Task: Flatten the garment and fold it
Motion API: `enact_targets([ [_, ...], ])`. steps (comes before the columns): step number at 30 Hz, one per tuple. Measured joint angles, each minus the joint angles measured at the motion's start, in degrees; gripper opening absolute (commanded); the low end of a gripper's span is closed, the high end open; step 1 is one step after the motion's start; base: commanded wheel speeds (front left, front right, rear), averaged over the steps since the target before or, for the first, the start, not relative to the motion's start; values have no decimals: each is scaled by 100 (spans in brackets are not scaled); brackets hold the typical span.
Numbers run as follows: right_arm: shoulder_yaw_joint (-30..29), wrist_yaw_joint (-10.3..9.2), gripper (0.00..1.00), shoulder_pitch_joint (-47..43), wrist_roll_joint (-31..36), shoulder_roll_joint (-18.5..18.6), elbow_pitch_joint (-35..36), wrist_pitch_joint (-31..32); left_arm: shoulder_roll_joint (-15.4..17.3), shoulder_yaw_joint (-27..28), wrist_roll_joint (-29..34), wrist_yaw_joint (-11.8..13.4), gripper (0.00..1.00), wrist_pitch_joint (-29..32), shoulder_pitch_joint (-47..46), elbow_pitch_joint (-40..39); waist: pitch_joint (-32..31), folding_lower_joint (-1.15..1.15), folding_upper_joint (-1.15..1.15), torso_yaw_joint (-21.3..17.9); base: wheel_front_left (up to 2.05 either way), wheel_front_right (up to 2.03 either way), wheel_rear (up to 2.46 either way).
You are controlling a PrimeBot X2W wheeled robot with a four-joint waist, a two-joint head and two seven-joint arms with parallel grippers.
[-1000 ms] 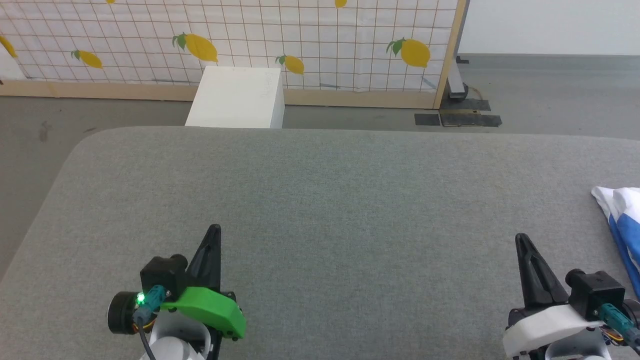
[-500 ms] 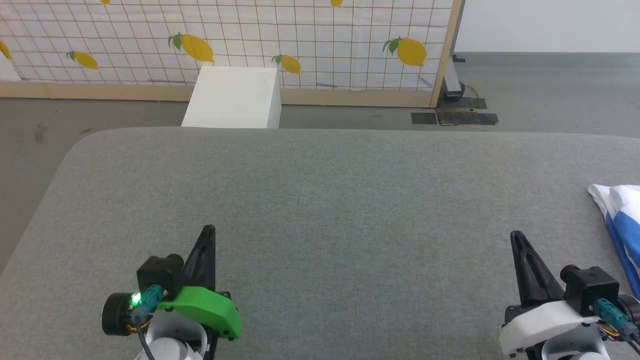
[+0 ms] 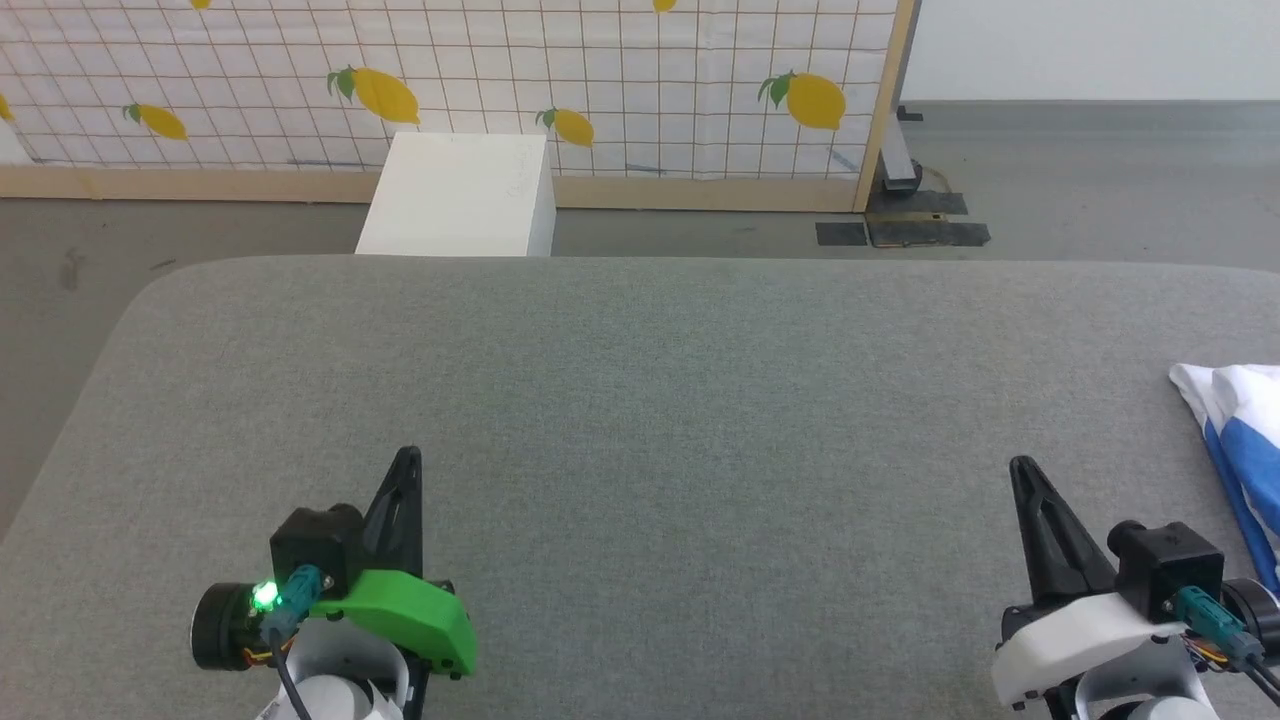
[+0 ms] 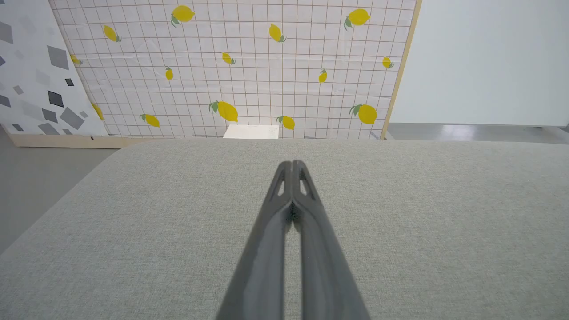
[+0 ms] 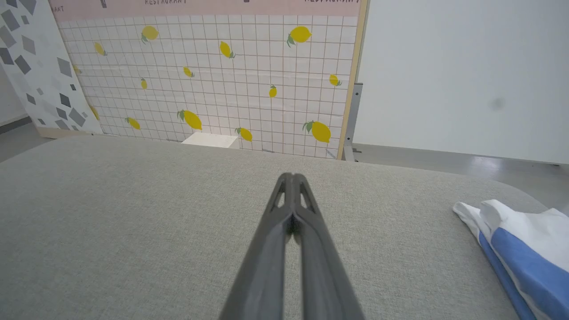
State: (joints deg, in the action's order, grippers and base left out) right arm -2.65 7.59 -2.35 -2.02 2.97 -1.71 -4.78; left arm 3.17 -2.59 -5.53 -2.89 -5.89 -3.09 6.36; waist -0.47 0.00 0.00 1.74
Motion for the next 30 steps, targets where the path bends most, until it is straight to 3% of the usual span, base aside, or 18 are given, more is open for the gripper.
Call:
enact_targets([
  [30, 148, 0, 0, 94, 107, 0, 85, 285, -1, 151, 307, 154, 0, 350, 139, -364, 29, 0, 0, -107, 0, 0, 0],
])
